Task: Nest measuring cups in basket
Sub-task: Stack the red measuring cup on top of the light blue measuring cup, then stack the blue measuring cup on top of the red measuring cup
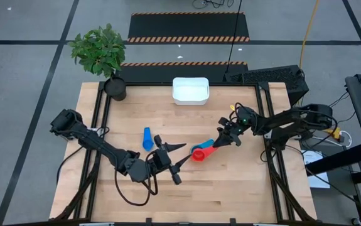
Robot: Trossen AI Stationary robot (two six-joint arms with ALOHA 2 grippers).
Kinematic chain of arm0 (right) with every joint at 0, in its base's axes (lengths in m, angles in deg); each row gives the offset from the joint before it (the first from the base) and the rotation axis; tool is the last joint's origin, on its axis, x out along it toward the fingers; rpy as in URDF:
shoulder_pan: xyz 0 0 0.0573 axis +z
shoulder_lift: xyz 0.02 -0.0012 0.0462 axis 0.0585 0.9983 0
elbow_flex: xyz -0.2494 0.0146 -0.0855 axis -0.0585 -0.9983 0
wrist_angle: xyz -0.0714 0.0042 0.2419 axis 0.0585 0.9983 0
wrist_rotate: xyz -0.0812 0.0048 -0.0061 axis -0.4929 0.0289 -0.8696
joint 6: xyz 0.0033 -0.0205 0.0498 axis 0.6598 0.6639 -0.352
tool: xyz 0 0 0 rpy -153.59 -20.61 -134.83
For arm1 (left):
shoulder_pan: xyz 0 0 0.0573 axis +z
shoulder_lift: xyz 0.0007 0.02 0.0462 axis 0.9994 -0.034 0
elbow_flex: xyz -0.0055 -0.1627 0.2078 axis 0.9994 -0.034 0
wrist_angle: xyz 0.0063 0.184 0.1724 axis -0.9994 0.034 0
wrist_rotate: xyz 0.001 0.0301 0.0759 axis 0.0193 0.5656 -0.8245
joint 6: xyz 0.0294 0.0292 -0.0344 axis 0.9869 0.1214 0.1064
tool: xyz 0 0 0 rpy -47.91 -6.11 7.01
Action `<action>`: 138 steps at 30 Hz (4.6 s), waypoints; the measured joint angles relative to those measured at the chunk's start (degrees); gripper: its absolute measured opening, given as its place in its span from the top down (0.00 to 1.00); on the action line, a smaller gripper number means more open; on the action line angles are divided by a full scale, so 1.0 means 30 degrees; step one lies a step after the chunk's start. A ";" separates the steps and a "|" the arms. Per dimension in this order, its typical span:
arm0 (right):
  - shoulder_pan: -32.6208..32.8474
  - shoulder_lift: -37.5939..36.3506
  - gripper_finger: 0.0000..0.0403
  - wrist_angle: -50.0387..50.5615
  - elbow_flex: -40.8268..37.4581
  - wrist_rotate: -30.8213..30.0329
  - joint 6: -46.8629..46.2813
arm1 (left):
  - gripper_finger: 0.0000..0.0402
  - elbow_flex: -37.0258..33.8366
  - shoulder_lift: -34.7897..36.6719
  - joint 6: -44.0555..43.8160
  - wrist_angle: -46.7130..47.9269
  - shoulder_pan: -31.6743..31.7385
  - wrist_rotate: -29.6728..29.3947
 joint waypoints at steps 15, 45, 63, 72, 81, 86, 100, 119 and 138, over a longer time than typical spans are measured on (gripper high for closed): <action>-0.1122 0.0175 0.98 0.0444 0.0000 -0.0011 0.0338 | 0.50 0.0000 0.0000 -0.0027 0.0000 -0.0006 0.0035; -0.2668 0.0167 0.34 0.3963 0.0000 -0.0597 0.2649 | 0.50 0.0000 0.0000 -0.0437 0.0167 -0.0149 0.0160; -0.1893 -0.5626 0.32 0.3993 -0.0495 -0.4011 0.6434 | 0.50 0.0036 -0.0007 -0.3585 0.0447 -0.0232 -0.2991; -0.1799 -0.9237 0.32 0.5254 -0.0495 -0.3421 0.4940 | 0.50 0.0051 -0.0022 -0.6878 0.4611 0.1017 -0.2870; -0.1799 -1.1106 0.32 0.7104 -0.0488 -0.3443 0.5671 | 0.50 0.0051 -0.0022 -0.8021 0.5639 0.1654 -0.2674; -0.1799 -1.1376 0.32 0.7129 -0.0488 -0.3440 0.5870 | 0.50 0.0058 -0.0022 -0.8021 0.5654 0.1862 -0.2667; -0.1799 -1.1381 0.32 0.7315 -0.0488 -0.2810 0.5511 | 0.50 0.0066 -0.0022 -1.3122 1.0884 0.1654 -0.0526; -0.1799 -1.1554 0.32 0.8378 -0.0466 -0.2445 0.5849 | 0.50 0.8516 -0.7305 -1.6718 2.8786 0.1304 0.6718; -0.1799 -1.1577 0.32 0.9117 -0.0466 -0.2423 0.7171 | 0.50 0.6586 -0.8502 -1.8055 3.6759 -0.0205 0.9044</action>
